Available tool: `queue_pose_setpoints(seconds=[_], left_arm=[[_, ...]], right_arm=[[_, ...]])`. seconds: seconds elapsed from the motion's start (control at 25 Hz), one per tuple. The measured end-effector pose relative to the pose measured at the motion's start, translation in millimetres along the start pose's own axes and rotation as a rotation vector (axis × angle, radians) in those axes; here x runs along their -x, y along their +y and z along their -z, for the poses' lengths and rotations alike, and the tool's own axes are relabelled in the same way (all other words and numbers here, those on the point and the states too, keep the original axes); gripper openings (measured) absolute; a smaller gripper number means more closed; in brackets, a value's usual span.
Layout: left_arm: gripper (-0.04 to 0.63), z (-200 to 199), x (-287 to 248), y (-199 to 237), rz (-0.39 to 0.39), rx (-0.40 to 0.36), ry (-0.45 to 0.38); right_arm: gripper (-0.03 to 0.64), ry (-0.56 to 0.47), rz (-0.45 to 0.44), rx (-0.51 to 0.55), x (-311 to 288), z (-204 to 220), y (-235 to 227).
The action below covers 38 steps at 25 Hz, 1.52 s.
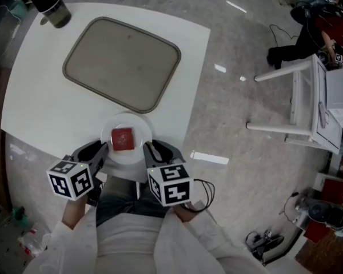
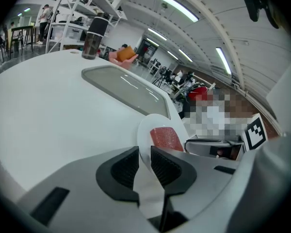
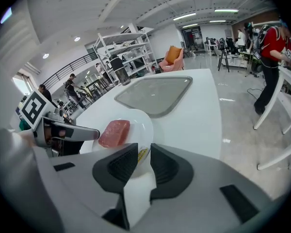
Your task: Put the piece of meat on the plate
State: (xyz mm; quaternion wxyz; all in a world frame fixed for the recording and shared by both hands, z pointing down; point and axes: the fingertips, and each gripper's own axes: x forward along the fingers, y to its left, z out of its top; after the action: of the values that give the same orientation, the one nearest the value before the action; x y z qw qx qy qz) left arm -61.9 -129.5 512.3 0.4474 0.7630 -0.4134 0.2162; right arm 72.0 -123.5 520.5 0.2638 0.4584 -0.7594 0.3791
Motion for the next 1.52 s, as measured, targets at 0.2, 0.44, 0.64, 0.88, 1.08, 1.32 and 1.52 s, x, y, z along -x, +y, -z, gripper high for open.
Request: queue_pose_setpoints(seconds=[0.2, 0.44, 0.64, 0.88, 1.08, 1.32, 1.52], left_arm=[[0.081, -31, -1, 12, 0.018, -0.038, 0.002], [0.081, -74, -6, 37, 0.045, -0.093, 0.015], [0.081, -115, -15, 58, 0.071, -0.124, 0.022], [0.081, -157, -30, 71, 0.103, -0.154, 0.028], [0.081, -187, -46, 78, 0.119, -0.126, -0.002], [0.081, -213, -66, 84, 0.135, -0.144, 0.005], [0.081, -227, -84, 87, 0.145, -0.157, 0.023]], right_arm=[[0.084, -0.033, 0.021, -0.016, -11, -29, 5], [0.083, -0.07, 0.055, -0.023, -37, -73, 11], [0.084, -0.093, 0.082, -0.031, -61, -113, 12], [0.083, -0.107, 0.113, -0.05, -82, -147, 4], [0.083, -0.123, 0.123, -0.101, -98, -165, -5], [0.083, -0.138, 0.132, -0.149, -113, -182, -18], [0.083, -0.137, 0.135, -0.178, -121, -191, -29]])
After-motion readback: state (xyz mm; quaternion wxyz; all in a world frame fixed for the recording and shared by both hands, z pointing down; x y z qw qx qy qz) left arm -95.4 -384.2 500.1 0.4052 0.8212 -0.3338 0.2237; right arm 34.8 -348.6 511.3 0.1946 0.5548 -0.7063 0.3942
